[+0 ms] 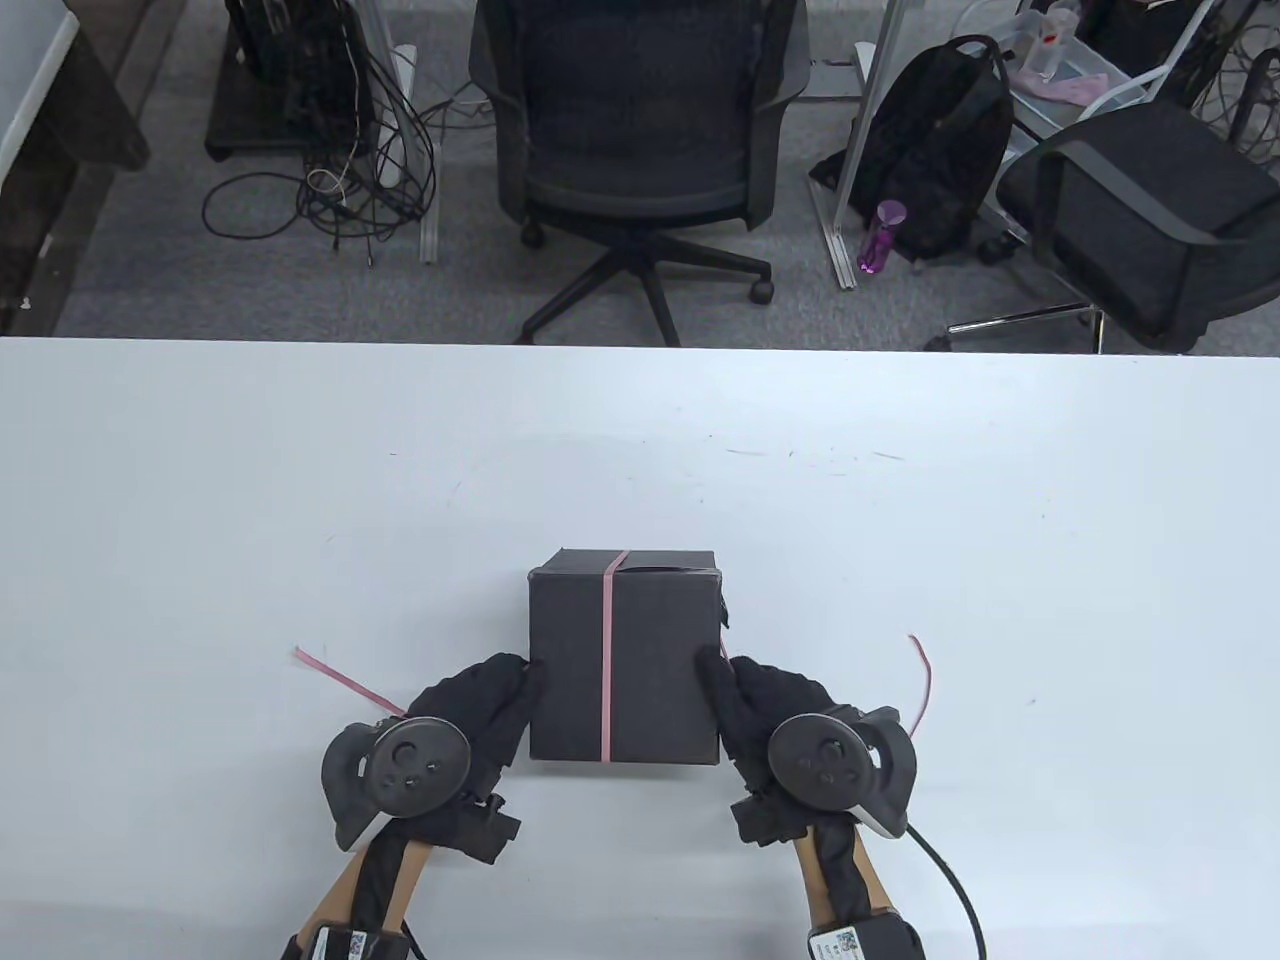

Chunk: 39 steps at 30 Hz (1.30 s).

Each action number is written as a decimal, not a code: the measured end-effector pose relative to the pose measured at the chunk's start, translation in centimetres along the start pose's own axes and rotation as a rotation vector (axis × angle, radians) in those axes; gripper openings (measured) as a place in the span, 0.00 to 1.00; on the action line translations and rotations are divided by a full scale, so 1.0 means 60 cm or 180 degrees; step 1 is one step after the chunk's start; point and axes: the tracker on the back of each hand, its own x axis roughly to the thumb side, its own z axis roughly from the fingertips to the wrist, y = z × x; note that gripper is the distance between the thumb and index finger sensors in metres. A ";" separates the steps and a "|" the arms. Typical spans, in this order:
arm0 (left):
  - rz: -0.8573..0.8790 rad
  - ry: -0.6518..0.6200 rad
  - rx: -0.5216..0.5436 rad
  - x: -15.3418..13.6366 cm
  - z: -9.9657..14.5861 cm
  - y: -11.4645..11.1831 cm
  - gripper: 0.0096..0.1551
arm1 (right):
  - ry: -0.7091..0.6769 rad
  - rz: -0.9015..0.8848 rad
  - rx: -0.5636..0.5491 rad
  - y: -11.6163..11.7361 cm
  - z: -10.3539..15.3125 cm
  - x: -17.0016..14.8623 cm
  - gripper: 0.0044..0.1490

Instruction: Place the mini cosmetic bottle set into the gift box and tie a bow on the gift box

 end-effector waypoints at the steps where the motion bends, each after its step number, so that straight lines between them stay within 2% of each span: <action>1: 0.0056 0.0051 -0.0031 -0.001 0.000 0.000 0.29 | 0.0049 -0.0067 0.0078 0.001 -0.001 -0.003 0.39; 6: 0.0305 0.0350 -0.0294 -0.007 -0.002 -0.006 0.29 | 0.0361 -0.0376 0.0500 0.008 -0.004 -0.018 0.39; 10: 0.0348 0.0440 -0.0368 -0.007 -0.002 -0.010 0.29 | 0.0487 -0.0441 0.0681 0.013 -0.005 -0.027 0.39; 23: 0.0361 0.0533 -0.0426 -0.006 -0.002 -0.014 0.29 | 0.0624 -0.0628 0.0789 0.017 -0.005 -0.034 0.39; 29: 0.0371 0.0591 -0.0445 -0.007 -0.002 -0.016 0.29 | 0.0702 -0.0531 0.0812 0.018 -0.005 -0.032 0.40; 31: 0.0367 0.0604 -0.0510 -0.006 -0.004 -0.012 0.30 | 0.0738 -0.0476 0.0822 0.016 -0.005 -0.030 0.41; 34: 0.0172 0.0765 -0.0815 -0.006 -0.011 0.004 0.32 | 0.0854 -0.0328 0.0934 0.004 -0.007 -0.032 0.44; 39: 0.0455 0.1044 -0.0772 -0.023 -0.013 0.028 0.33 | 0.1233 -0.0343 0.0901 -0.015 -0.004 -0.056 0.46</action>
